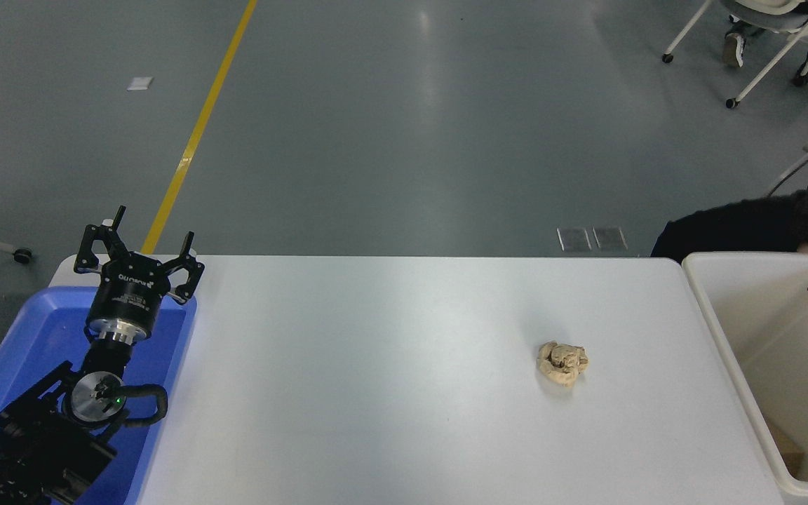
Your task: Pick up foil plate and place in dustbin
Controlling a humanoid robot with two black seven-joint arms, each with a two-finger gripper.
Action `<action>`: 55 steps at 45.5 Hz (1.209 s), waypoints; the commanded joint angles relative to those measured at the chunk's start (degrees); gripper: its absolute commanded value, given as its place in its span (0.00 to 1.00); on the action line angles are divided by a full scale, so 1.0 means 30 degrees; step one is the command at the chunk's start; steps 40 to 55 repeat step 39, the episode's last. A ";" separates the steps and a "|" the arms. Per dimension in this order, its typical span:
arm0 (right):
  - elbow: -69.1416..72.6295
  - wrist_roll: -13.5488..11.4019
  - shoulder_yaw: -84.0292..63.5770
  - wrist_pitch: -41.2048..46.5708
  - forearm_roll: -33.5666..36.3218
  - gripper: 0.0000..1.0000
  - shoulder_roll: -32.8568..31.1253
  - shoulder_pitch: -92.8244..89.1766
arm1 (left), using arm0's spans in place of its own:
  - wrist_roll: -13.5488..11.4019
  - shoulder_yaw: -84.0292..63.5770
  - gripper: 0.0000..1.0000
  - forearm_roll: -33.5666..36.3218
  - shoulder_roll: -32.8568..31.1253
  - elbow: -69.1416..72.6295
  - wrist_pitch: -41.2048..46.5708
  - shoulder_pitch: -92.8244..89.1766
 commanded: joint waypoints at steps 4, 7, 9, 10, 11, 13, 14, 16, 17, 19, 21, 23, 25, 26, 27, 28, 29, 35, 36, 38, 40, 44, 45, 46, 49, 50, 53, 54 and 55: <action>0.7386 -0.0177 -0.4553 0.3233 0.4293 1.00 0.3416 0.8904 | -0.0031 -0.0056 1.00 -0.0003 0.0001 0.0016 0.0115 0.0054; 0.7769 -0.0294 -0.4553 0.3233 0.5085 1.00 0.4675 0.9608 | -0.0031 -0.0056 1.00 -0.0003 0.0001 0.0016 0.0144 0.0054; 0.7769 -0.0352 -0.4524 0.3233 0.5350 1.00 0.5466 1.0018 | -0.0031 -0.0056 1.00 -0.0003 0.0001 0.0016 0.0144 0.0054; 0.7769 -0.0353 -0.4524 0.3233 0.5583 1.00 0.5818 1.0223 | -0.0031 -0.0056 1.00 -0.0003 0.0001 0.0016 0.0144 0.0054; 0.7769 -0.0353 -0.4524 0.3233 0.5818 1.00 0.6141 1.0428 | -0.0031 -0.0056 1.00 -0.0003 0.0001 0.0016 0.0144 0.0054; 0.7798 -0.0382 -0.4524 0.3233 0.6374 1.00 0.6727 1.0809 | -0.0031 -0.0056 1.00 -0.0003 0.0001 0.0016 0.0144 0.0054; 0.7798 -0.0411 -0.4495 0.3233 0.6609 1.00 0.6991 1.0985 | -0.0031 -0.0056 1.00 -0.0003 0.0001 0.0016 0.0144 0.0054; 0.7827 -0.0440 -0.4495 0.3233 0.7019 1.00 0.7402 1.1308 | -0.0031 -0.0056 1.00 -0.0032 0.0001 0.0016 0.0144 0.0054; 0.7828 -0.0470 -0.4466 0.3233 0.7166 1.00 0.7549 1.1454 | -0.0031 -0.0056 1.00 -0.0032 0.0001 0.0016 0.0144 0.0054; 0.7857 -0.0529 -0.4349 0.3233 0.7372 1.00 0.7725 1.1660 | -0.0031 -0.0056 1.00 -0.0032 0.0001 0.0016 0.0144 0.0054; 0.7915 -0.0587 -0.4319 0.3233 0.7548 1.00 0.7813 1.1836 | -0.0031 -0.0056 1.00 -0.0032 0.0001 0.0016 0.0144 0.0054; 0.8062 -0.0646 -0.4319 0.3233 0.7636 1.00 0.7989 1.2041 | -0.0031 -0.0056 1.00 -0.0032 0.0001 0.0016 0.0144 0.0054; 0.8150 -0.0675 -0.4319 0.3233 0.7636 1.00 0.8048 1.2187 | -0.0031 -0.0056 1.00 -0.0032 0.0001 0.0016 0.0173 0.0083; 0.8208 -0.0675 -0.4319 0.3233 0.7636 1.00 0.8048 1.2275 | -0.0031 -0.0056 1.00 -0.0032 0.0001 0.0016 0.0144 0.0054; 0.8238 -0.0675 -0.4319 0.3233 0.7636 1.00 0.8048 1.2363 | -0.0031 -0.0056 1.00 -0.0032 0.0001 0.0016 0.0173 0.0083; 0.8238 -0.0675 -0.4319 0.3233 0.7636 1.00 0.8048 1.2422 | -0.0031 -0.0056 1.00 -0.0032 0.0001 0.0016 0.0173 0.0083; 0.8238 -0.0675 -0.4319 0.3233 0.7636 1.00 0.8048 1.2451 | -0.0031 -0.0056 1.00 -0.0032 0.0001 0.0016 0.0173 0.0083; 0.8238 -0.0675 -0.4319 0.3233 0.7636 1.00 0.8019 1.2481 | -0.0031 -0.0056 1.00 -0.0032 0.0001 0.0016 0.0173 0.0083; 0.8238 -0.0675 -0.4319 0.3233 0.7636 1.00 0.8019 1.2481 | -0.0031 -0.0056 1.00 -0.0032 0.0001 0.0016 0.0173 0.0083; 0.8267 -0.0675 -0.4289 0.3233 0.7636 1.00 0.7990 1.2481 | -0.0031 -0.0056 1.00 -0.0032 0.0001 0.0016 0.0173 0.0083; 0.8238 -0.0675 -0.4289 0.3233 0.7636 1.00 0.7990 1.2481 | -0.0031 -0.0056 1.00 -0.0003 0.0001 0.0016 0.0173 0.0083; 0.8238 -0.0675 -0.4289 0.3233 0.7636 1.00 0.7990 1.2481 | -0.0031 -0.0056 1.00 -0.0003 0.0001 0.0016 0.0173 0.0083; 0.8238 -0.0675 -0.4289 0.3233 0.7636 1.00 0.7990 1.2481 | -0.0031 -0.0056 1.00 -0.0003 0.0001 0.0016 0.0173 0.0083; 0.8238 -0.0675 -0.4289 0.3233 0.7636 1.00 0.7990 1.2481 | -0.0031 -0.0056 1.00 -0.0003 0.0001 0.0016 0.0173 0.0083; 0.8238 -0.0675 -0.4289 0.3233 0.7636 1.00 0.7990 1.2481 | -0.0031 -0.0056 1.00 -0.0003 0.0001 0.0016 0.0173 0.0083; 0.8238 -0.0675 -0.4289 0.3233 0.7636 1.00 0.7990 1.2481 | -0.0031 -0.0056 1.00 -0.0003 0.0001 0.0016 0.0173 0.0083; 0.8238 -0.0675 -0.4289 0.3233 0.7636 1.00 0.7990 1.2481 | -0.0031 -0.0056 1.00 -0.0003 0.0001 0.0016 0.0173 0.0083; 0.8238 -0.0675 -0.4289 0.3233 0.7636 1.00 0.7990 1.2481 | -0.0031 -0.0056 1.00 -0.0003 0.0001 0.0016 0.0173 0.0083; 0.8238 -0.0675 -0.4289 0.3233 0.7636 1.00 0.7990 1.2481 | -0.0031 -0.0056 1.00 -0.0003 0.0001 0.0016 0.0173 0.0083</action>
